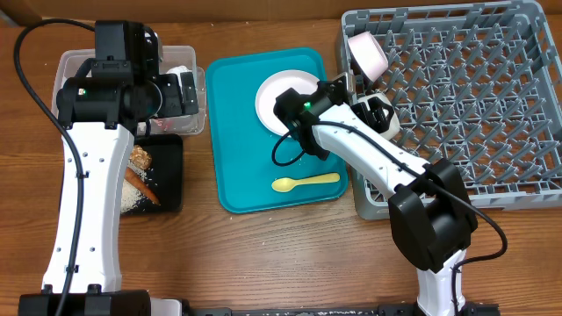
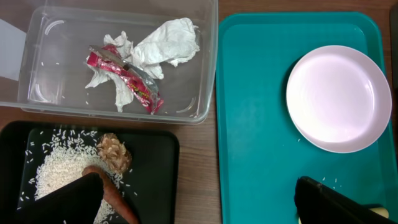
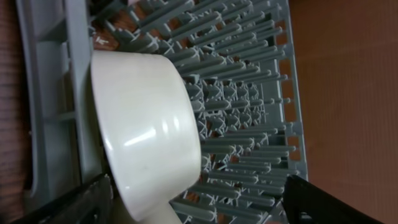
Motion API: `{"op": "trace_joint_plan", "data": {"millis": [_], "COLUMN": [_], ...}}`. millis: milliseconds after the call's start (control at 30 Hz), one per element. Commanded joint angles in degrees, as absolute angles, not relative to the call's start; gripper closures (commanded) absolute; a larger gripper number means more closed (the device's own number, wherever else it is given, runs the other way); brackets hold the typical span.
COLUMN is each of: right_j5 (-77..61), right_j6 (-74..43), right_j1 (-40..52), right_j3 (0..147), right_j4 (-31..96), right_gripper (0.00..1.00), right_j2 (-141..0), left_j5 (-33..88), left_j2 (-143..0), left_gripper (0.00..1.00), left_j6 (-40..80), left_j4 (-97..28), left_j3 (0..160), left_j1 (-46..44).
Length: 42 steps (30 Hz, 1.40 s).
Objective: Sort waste into correct bins and load items into the dishwasher
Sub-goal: 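Return the right gripper to the teal tray and grasp the pink plate rim, then lift the pink plate with the right gripper and stand it in the rack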
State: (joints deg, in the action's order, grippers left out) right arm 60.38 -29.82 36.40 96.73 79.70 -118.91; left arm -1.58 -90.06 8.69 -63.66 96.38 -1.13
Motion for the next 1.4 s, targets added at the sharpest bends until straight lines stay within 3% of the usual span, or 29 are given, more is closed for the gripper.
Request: {"op": "trace_joint_plan", "data": {"millis": [0, 300, 500, 733, 1033, 1367], "right_j5": [57.6, 33.8, 13.5, 11.9, 10.2, 10.2], "right_j6": [-35.2, -34.1, -34.1, -39.0, -48.4, -50.0], "right_j1": [36.4, 36.4, 36.4, 36.2, 36.2, 34.6], "right_j3": [99.0, 114.9, 116.8, 114.7, 105.4, 102.7], "right_j4": [80.1, 80.8, 70.6, 63.8, 56.5, 52.5], "right_gripper": [0.07, 0.00, 0.01, 0.19, 0.34, 0.35], "right_j2": [-119.4, -118.9, -119.0, -120.6, -125.9, -129.6], "left_j5": [-1.9, -1.9, -1.9, -1.9, -1.9, -1.9], "left_j2": [-90.3, -90.3, -90.3, -90.3, -90.3, -90.3], "left_gripper": [0.00, 0.00, 0.00, 0.00, 0.00, 0.00], "left_j6": [9.2, 9.2, 9.2, 9.2, 9.2, 9.2], "left_j4": [-63.7, -63.7, -63.7, -63.7, -63.7, -63.7], "left_j3": [97.6, 97.6, 97.6, 97.6, 97.6, 97.6], "left_j1": [-1.2, -1.2, -1.2, -1.2, -1.2, -1.2]}}
